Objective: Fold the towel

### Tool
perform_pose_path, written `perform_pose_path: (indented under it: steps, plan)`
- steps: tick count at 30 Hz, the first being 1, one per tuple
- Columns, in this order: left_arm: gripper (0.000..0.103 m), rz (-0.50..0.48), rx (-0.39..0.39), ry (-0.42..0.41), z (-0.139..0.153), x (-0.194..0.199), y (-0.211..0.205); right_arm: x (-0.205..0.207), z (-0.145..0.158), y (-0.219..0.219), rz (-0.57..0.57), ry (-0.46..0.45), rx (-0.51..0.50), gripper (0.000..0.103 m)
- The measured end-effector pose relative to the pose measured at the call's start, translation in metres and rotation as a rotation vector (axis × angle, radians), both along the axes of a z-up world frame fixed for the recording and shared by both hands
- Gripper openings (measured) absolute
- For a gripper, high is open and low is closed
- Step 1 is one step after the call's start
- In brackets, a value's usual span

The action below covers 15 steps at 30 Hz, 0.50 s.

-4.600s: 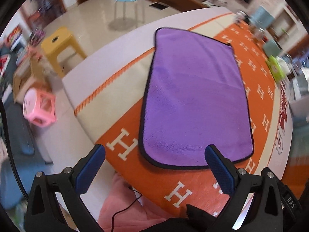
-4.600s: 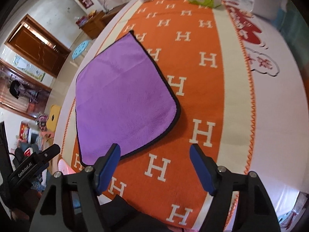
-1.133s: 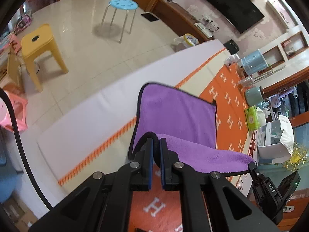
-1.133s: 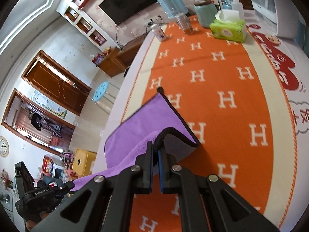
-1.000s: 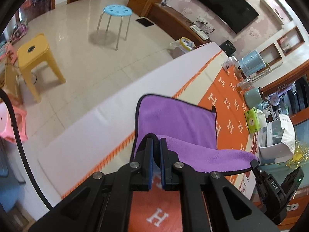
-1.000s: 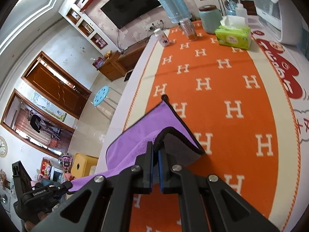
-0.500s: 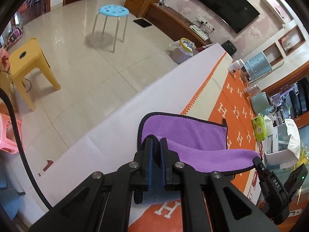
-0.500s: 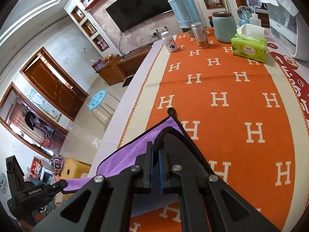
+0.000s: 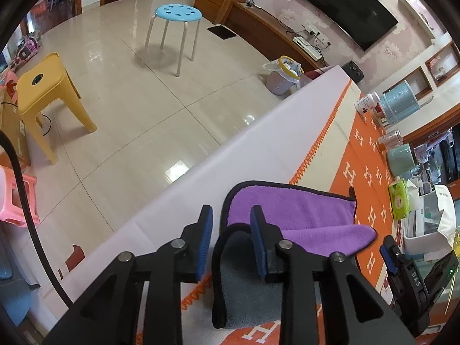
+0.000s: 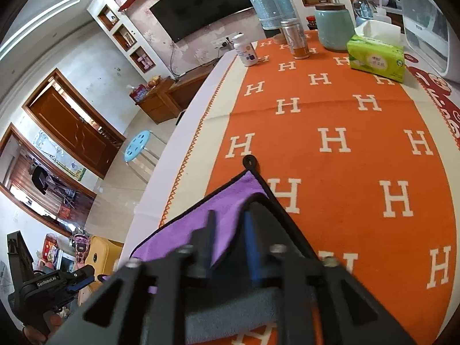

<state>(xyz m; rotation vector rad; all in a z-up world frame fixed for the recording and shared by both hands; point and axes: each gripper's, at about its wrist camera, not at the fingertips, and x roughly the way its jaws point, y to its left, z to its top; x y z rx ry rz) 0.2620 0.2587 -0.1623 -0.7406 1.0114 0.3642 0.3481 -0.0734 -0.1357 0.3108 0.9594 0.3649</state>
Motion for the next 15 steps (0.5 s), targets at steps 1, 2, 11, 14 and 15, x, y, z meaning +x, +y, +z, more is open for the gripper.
perform_pose_path:
  steps: [1, 2, 11, 14, 15]
  plan:
    - [0.03, 0.004, 0.004, -0.003, 0.001, -0.001, 0.0, 0.0, 0.001, 0.0, 0.003, -0.007, 0.004, 0.041]
    - [0.032, 0.005, 0.009, -0.005, 0.002, -0.001, -0.001, -0.001, 0.003, 0.0, 0.009, -0.017, 0.011, 0.044]
    - [0.049, -0.021, 0.069, -0.048, 0.027, -0.015, -0.013, -0.007, 0.019, -0.007, 0.007, -0.046, 0.019, 0.048]
    - [0.051, -0.047, 0.106, -0.059, 0.038, -0.019, -0.023, -0.011, 0.024, -0.013, -0.003, -0.043, 0.024, 0.049]
    - [0.054, -0.057, 0.12, -0.061, 0.042, -0.022, -0.027, -0.013, 0.027, -0.015, -0.008, -0.04, 0.026, 0.05]
